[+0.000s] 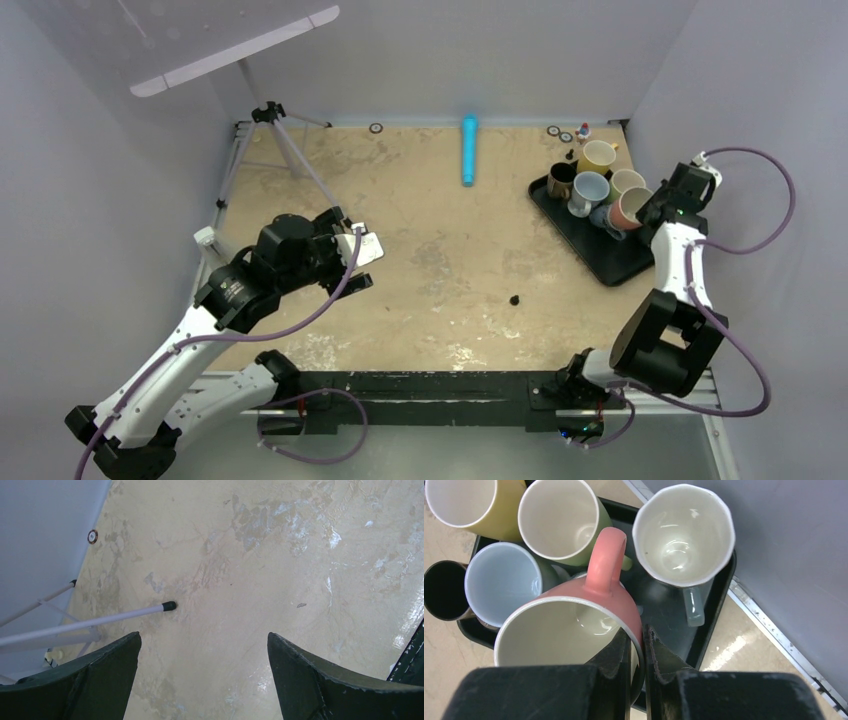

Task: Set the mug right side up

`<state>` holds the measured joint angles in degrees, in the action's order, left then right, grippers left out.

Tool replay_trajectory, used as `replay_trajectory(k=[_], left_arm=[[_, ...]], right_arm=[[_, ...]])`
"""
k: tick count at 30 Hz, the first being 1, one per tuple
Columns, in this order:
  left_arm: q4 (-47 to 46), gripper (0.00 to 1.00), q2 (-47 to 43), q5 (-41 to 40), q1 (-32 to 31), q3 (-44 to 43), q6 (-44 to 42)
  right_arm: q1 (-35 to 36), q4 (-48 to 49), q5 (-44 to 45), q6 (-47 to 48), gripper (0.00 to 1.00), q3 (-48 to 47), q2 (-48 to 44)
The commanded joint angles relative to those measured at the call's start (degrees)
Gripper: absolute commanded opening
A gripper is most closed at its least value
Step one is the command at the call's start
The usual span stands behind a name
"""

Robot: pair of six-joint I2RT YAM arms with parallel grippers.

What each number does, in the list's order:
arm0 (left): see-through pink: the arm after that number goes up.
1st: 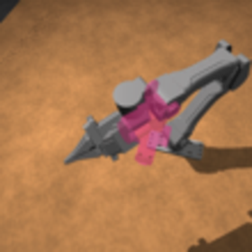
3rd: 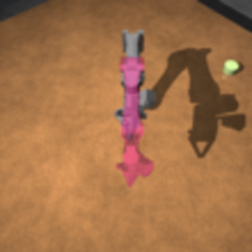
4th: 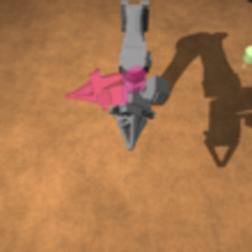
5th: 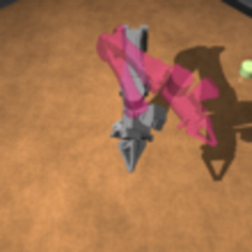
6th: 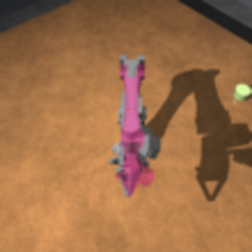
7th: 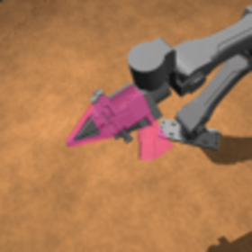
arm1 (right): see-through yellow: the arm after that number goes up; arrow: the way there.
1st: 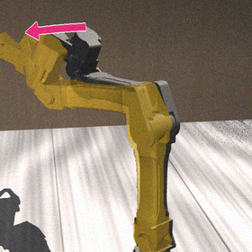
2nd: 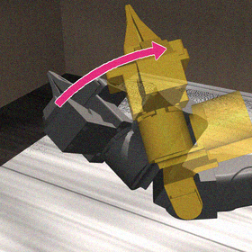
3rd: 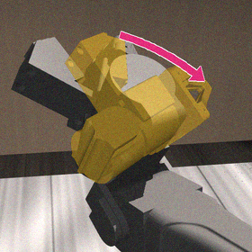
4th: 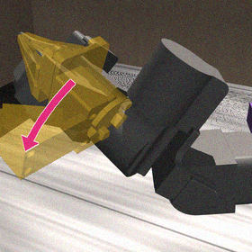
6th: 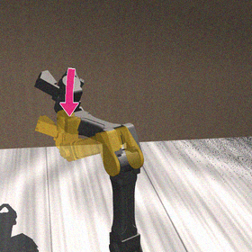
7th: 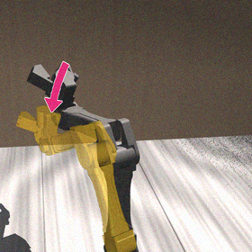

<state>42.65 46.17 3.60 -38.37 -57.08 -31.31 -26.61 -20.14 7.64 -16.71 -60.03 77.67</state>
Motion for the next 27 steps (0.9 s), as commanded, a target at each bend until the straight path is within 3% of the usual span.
replay_trajectory(k=[1,12,27], left_arm=[[-1.1,1.00,-0.1,-0.2,0.2,-1.2,-1.1],[-1.0,1.00,0.0,-0.1,0.2,-1.3,-1.0],[-0.6,1.00,-0.8,-0.1,0.2,-0.7,-1.1]], right_arm=[[1.3,6.2,-3.0,-0.8,0.00,-4.5,1.2],[6.7,4.2,0.0,0.5,0.00,-7.8,4.4],[7.3,0.8,6.3,5.0,0.00,-11.7,6.5]])
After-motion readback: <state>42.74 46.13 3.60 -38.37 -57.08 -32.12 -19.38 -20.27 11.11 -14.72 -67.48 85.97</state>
